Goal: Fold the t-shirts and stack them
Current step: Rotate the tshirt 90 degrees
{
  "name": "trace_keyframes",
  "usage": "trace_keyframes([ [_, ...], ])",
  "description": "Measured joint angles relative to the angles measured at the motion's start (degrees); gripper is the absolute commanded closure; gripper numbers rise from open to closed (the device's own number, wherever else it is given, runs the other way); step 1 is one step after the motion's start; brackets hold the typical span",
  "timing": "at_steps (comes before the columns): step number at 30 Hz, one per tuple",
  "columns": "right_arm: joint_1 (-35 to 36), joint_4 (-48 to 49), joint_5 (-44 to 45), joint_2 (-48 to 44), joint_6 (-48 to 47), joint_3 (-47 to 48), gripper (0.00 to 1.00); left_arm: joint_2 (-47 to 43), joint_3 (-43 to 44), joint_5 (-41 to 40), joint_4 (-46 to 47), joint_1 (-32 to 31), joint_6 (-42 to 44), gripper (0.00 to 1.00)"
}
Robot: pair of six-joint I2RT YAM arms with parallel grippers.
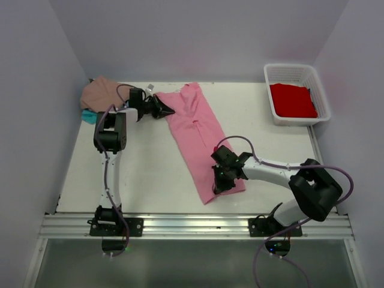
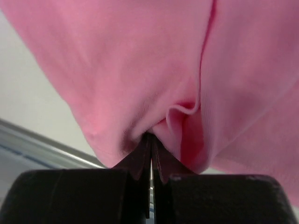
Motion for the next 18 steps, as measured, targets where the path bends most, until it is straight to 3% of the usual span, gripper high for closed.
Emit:
trace_keyframes([
  [4,4.00,11.63,-11.72,2.25,5.55,-2.08,1.00,4.66,0.02,6.03,13.92,0.04,-11.82,0.94],
  [9,9.57,20.39,-19.17,6.34,10.58,-2.29,1.00,8.44,0.33,9.77,29.97,0.55,-24.94,0.92],
  [18,12.72,17.07,-17.68,5.99,10.54,-0.24,1.00,10.27,0.85,11.67,41.97,0.33,-35.47,0.87],
])
